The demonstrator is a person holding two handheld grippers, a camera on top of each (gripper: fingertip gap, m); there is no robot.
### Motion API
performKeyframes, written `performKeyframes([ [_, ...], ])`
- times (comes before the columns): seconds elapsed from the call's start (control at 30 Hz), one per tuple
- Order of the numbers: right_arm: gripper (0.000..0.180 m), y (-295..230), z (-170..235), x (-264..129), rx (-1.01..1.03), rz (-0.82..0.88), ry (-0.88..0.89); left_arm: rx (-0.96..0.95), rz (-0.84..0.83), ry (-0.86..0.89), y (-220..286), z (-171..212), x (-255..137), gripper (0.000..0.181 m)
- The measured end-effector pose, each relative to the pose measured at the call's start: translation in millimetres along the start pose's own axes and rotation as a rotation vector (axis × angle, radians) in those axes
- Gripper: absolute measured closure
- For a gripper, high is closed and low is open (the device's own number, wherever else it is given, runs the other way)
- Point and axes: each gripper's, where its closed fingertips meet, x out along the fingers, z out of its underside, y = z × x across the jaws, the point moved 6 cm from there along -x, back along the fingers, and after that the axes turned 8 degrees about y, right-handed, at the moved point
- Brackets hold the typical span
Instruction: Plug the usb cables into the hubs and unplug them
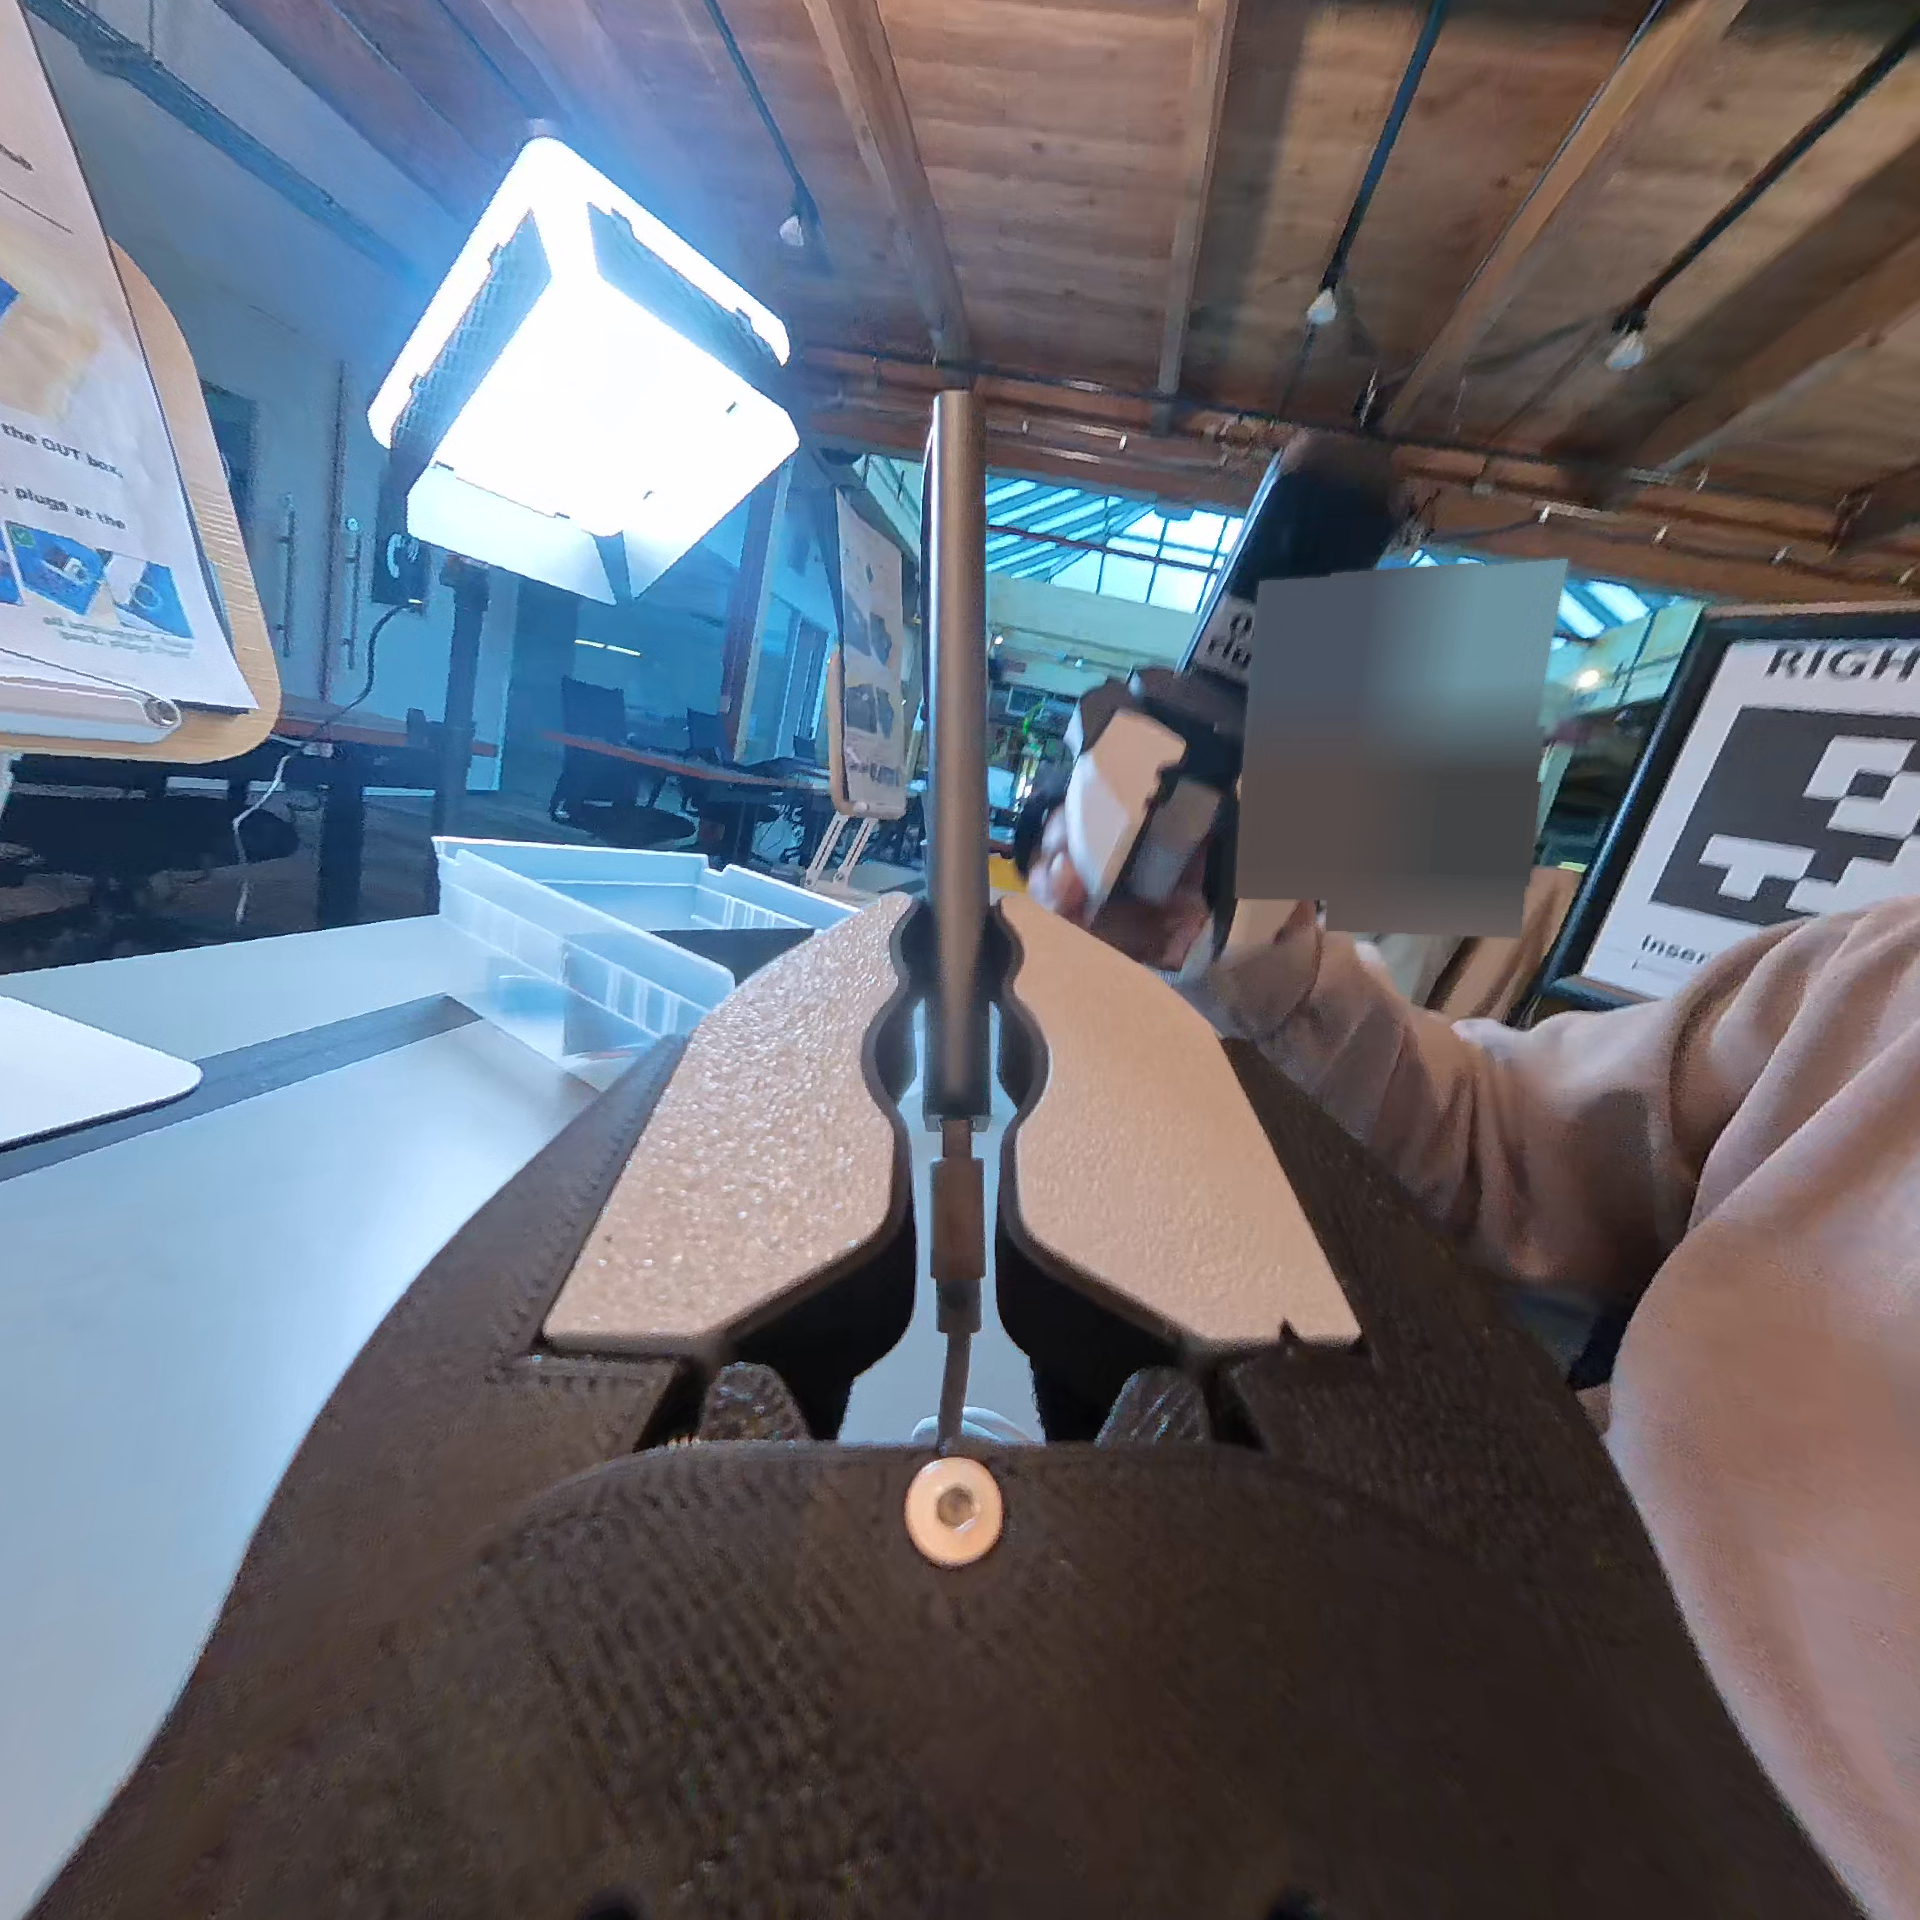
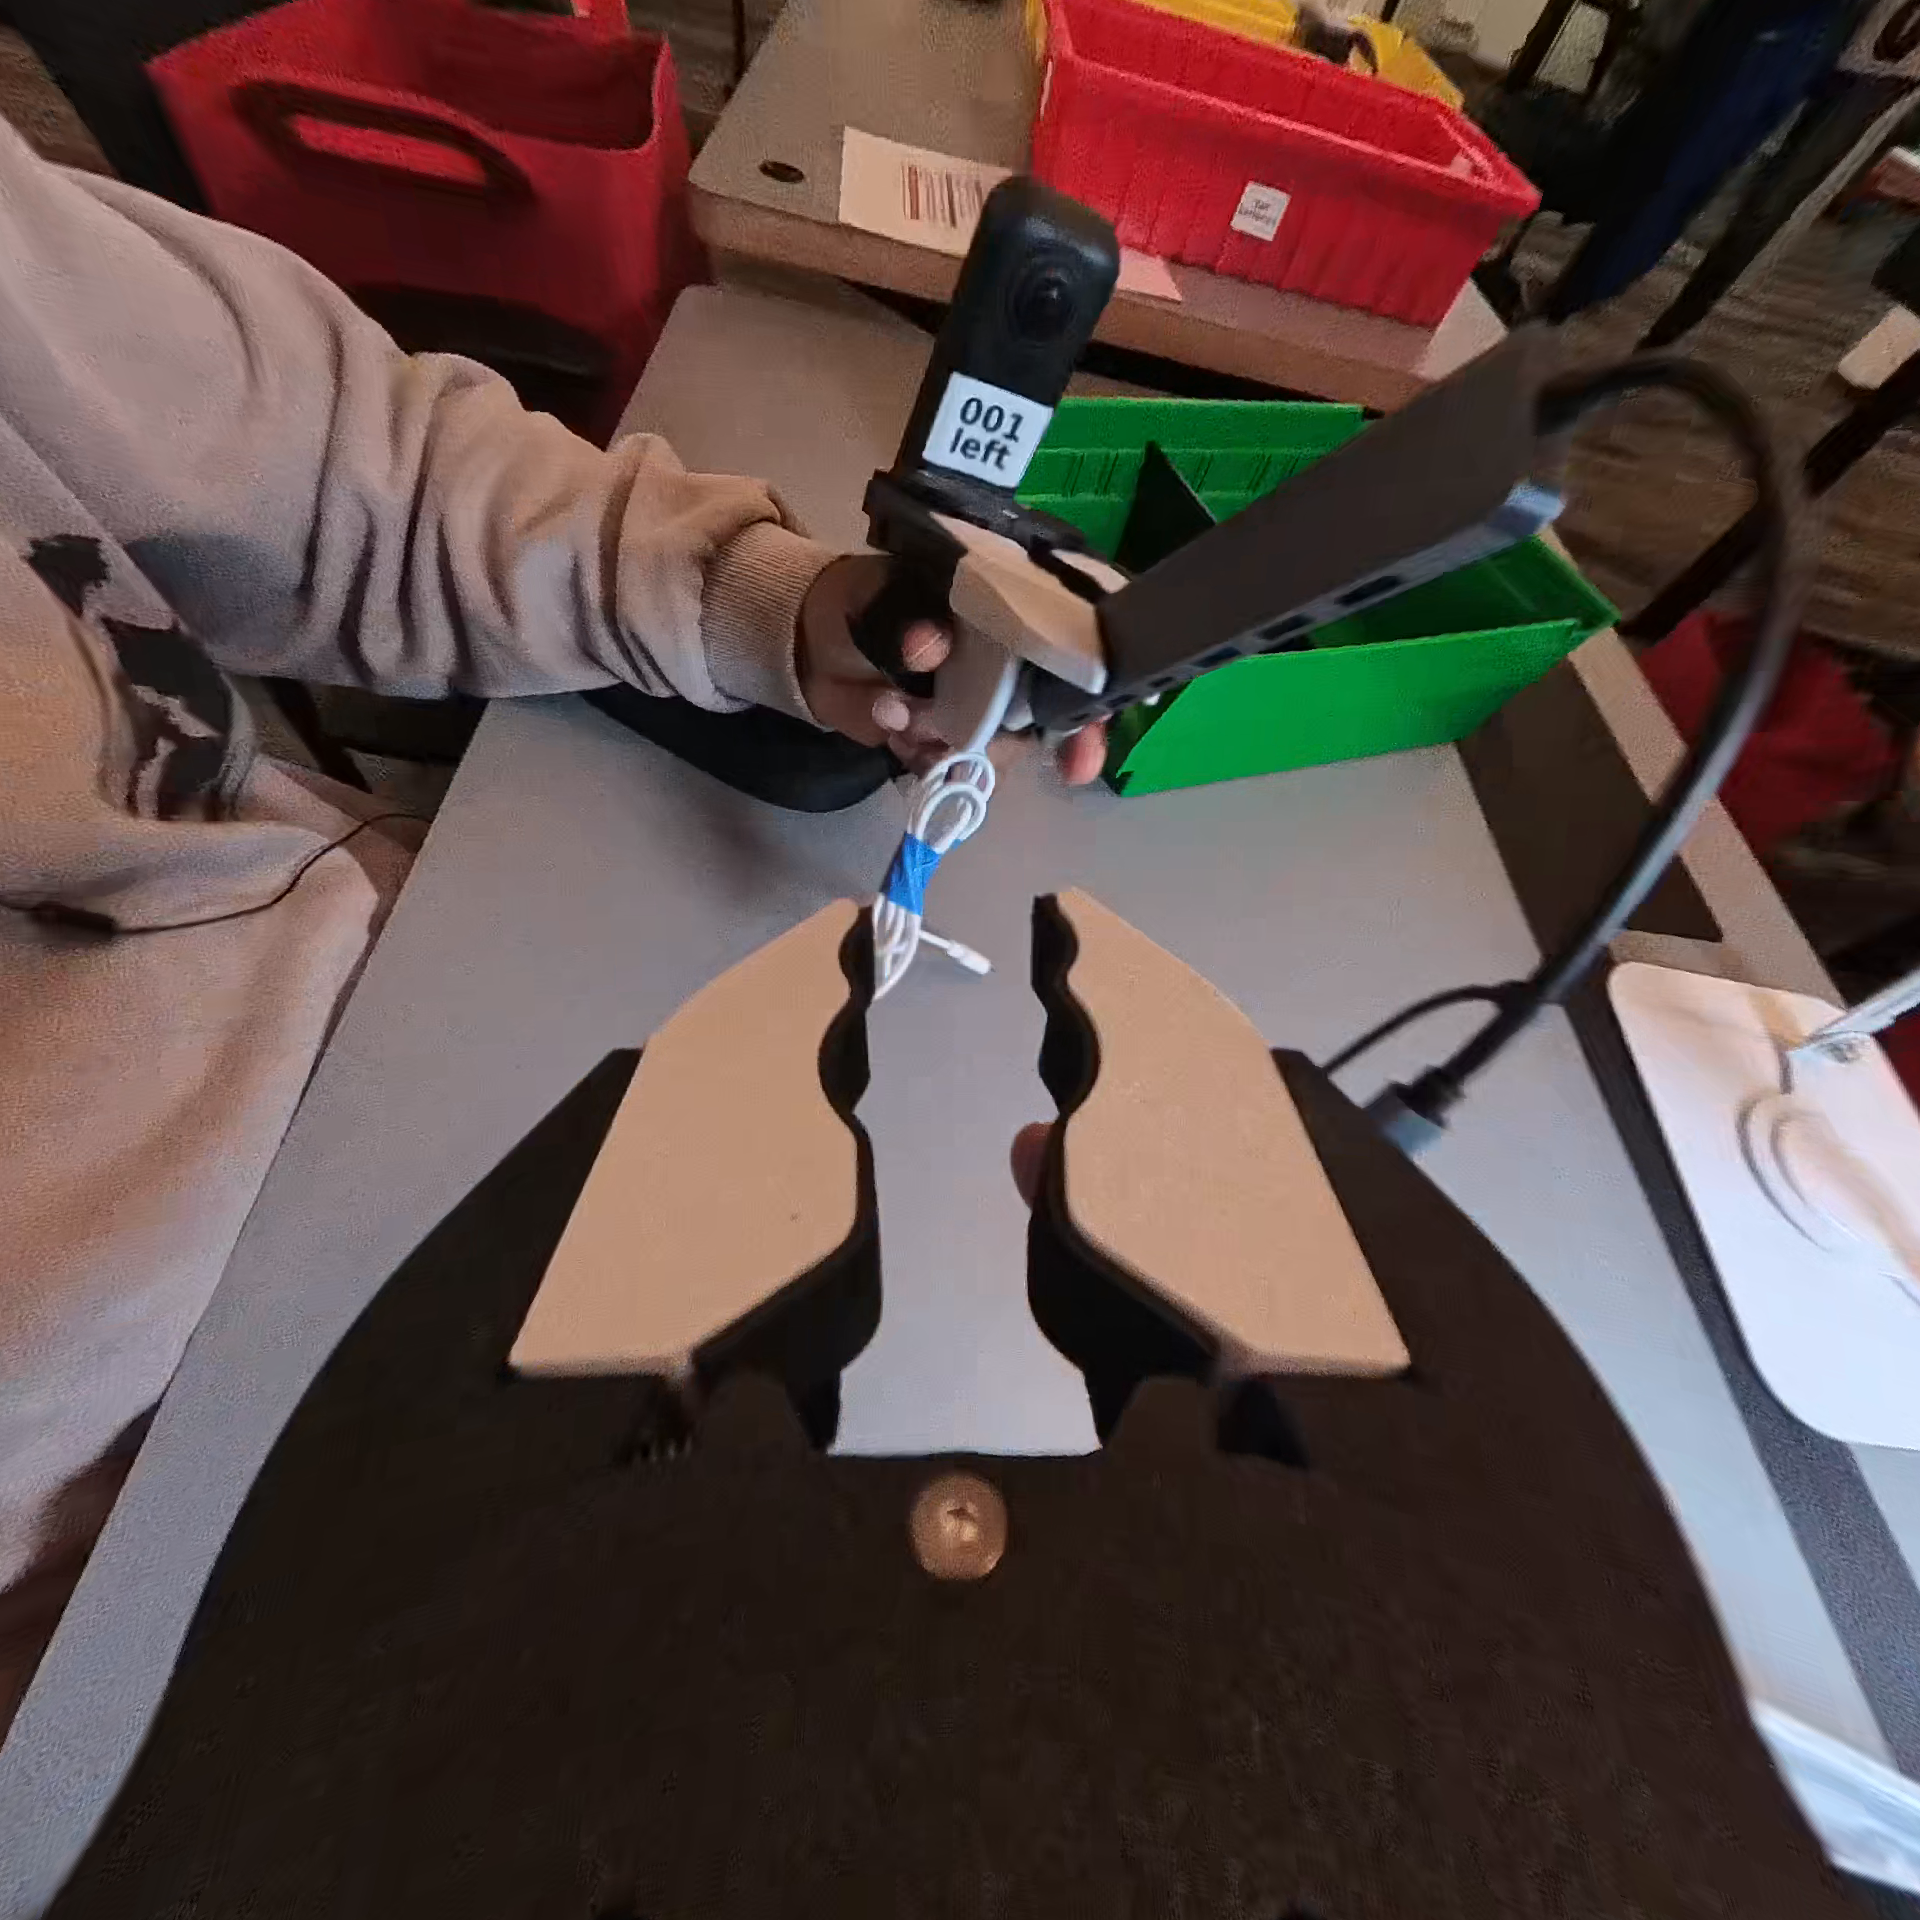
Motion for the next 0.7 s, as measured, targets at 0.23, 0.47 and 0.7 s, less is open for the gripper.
performKeyframes([
  [0.23,0.138,12,19,73,0.175,0.129,0.244,-0.053,0.065,0.009,6,2,2,0.170],
  [0.47,0.167,15,10,57,0.277,0.070,0.424,-0.022,0.143,-0.121,19,21,10,0.170],
  [0.7,0.168,24,3,29,-0.315,0.507,-0.175,0.286,-0.018,-0.264,9,26,10,0.154],
])
